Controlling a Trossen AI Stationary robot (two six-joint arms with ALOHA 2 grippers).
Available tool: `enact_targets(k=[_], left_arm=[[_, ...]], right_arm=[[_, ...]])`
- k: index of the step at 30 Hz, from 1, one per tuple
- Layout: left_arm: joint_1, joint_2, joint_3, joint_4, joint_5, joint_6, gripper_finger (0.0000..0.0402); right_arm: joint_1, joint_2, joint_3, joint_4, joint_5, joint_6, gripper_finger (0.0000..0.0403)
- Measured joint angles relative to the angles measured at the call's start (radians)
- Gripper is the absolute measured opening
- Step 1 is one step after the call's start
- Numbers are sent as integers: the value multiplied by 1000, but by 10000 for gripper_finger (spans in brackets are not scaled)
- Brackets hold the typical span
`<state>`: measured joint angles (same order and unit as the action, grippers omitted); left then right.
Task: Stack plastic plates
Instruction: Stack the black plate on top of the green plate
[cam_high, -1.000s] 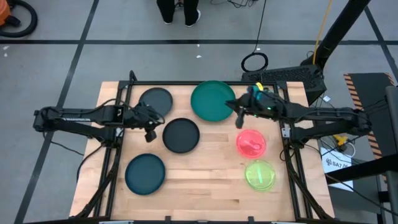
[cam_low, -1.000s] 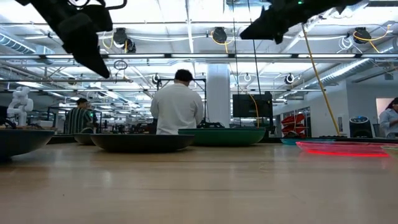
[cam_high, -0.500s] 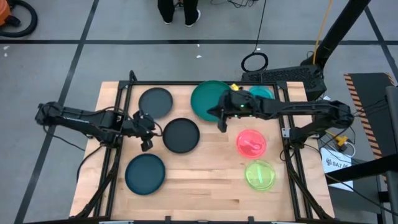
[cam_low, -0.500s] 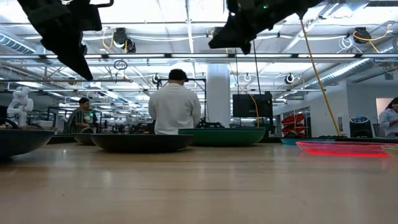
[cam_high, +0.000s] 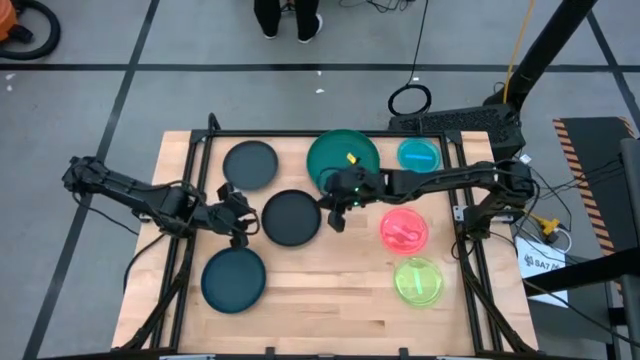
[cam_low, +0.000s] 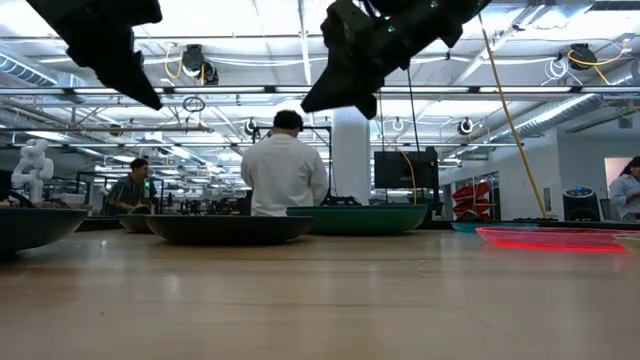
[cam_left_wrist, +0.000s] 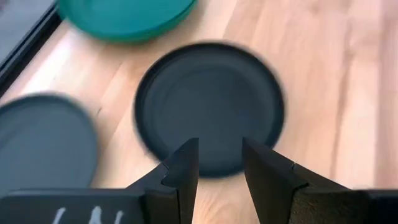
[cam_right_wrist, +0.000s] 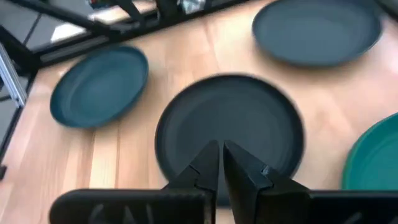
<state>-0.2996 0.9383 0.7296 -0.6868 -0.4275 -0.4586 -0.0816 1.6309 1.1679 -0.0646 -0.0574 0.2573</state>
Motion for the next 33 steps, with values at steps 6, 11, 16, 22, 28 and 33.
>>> enact_targets(k=[6,11,16,22,28,33], left_arm=[[-17,109,0,90,-3,-17,129],[10,223,0,117,-3,-171,129],[84,309,0,106,13,-345,129],[166,350,0,102,50,-408,129],[228,352,0,83,104,-400,129],[267,362,0,86,134,-409,129]], right_arm=[[18,22,0,-123,2,18,18],[18,5,0,-242,3,12,18],[19,-18,0,-331,35,-16,18],[37,-71,0,-481,249,-34,18],[51,-142,0,-639,391,-104,18],[51,-197,0,-753,415,-106,18]])
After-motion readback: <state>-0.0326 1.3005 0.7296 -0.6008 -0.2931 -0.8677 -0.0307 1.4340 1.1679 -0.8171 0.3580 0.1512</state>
